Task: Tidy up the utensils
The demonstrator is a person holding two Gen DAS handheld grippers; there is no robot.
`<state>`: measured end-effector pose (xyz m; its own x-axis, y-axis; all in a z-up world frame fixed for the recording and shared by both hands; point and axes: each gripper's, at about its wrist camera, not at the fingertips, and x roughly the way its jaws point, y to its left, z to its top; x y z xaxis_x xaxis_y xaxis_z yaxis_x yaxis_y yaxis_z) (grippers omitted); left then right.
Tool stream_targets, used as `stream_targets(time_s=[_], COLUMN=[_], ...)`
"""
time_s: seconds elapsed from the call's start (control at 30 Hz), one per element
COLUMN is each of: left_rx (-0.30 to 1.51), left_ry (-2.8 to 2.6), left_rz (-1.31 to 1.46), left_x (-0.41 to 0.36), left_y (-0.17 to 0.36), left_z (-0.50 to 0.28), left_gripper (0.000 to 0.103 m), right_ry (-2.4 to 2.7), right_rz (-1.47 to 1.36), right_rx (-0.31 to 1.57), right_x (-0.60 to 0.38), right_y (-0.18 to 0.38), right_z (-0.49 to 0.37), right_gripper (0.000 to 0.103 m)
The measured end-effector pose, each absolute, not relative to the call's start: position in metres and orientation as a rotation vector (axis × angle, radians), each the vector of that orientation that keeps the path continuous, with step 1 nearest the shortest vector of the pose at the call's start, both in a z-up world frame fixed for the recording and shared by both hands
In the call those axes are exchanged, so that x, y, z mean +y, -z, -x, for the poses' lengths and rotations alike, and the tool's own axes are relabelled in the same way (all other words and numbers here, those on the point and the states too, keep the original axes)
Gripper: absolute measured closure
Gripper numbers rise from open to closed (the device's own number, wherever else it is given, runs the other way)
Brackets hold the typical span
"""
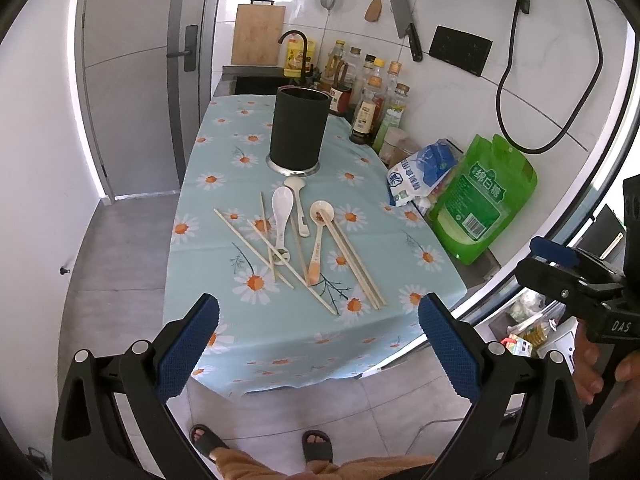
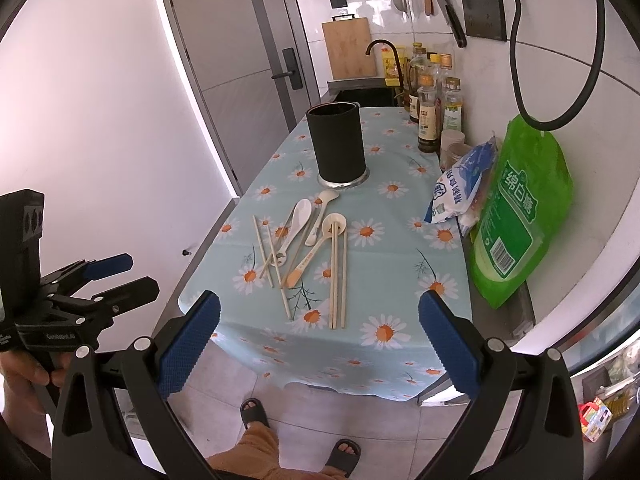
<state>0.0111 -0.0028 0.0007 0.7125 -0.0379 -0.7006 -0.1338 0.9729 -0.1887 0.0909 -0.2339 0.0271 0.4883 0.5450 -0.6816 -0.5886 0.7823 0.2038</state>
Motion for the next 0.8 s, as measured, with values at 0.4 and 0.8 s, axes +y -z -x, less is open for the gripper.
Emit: stream_targets(time_s=[0.4,0.8], left_rx=[0.780,0.779], left_ry=[-0.040,-0.050], left_rz=[0.232,0.219], left_x=[-0.009,-0.011], left_y=[0.000,-0.003], left_z=[-0.014,-0.013], left_gripper=[0.007,0.007], right_ry=[-0.709,-0.731], right_rz=[0.063,0.070], right_rx=[0.801,0.802], right_x=[-0.233,-0.231], right_y=[-0.032,-0.036], right_z=[-0.093,-0.097], right_gripper=[0.004,0.004])
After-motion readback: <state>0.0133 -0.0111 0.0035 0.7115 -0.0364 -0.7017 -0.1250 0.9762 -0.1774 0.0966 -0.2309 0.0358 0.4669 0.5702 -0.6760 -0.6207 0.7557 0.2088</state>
